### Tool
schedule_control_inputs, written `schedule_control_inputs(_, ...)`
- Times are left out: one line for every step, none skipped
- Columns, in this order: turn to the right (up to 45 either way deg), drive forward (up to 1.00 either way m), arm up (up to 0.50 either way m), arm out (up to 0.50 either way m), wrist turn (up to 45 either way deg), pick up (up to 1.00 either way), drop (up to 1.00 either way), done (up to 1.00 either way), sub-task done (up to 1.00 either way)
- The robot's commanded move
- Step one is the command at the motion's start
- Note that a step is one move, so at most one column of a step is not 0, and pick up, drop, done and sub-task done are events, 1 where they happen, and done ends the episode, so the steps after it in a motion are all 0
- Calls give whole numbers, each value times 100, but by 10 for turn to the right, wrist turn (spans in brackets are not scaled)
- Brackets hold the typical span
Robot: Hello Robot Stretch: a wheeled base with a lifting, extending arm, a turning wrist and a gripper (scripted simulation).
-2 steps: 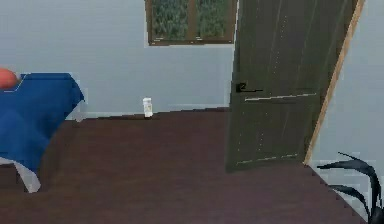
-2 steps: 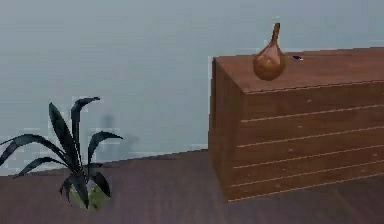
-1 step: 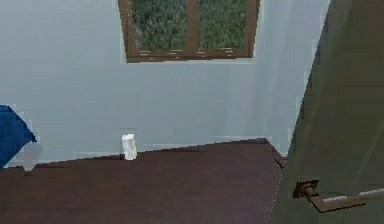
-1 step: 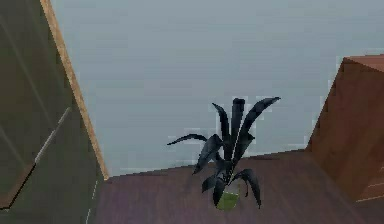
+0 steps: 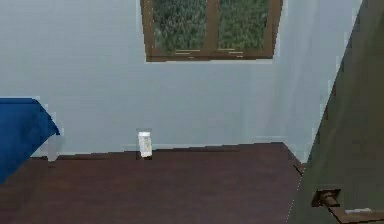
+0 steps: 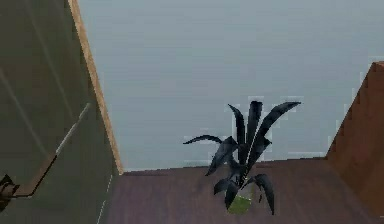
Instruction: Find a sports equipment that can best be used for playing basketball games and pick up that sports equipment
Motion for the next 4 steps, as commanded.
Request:
schedule_control_inputs(0, 65, 0, 0, 0, 0, 0, 0, 0)
schedule_control_inputs(270, 0, 0, 0, 0, 0, 0, 0, 0)
schedule_control_inputs(0, 15, 0, 0, 0, 0, 0, 0, 0)
schedule_control_inputs(30, 0, 0, 0, 0, 0, 0, 0, 0)
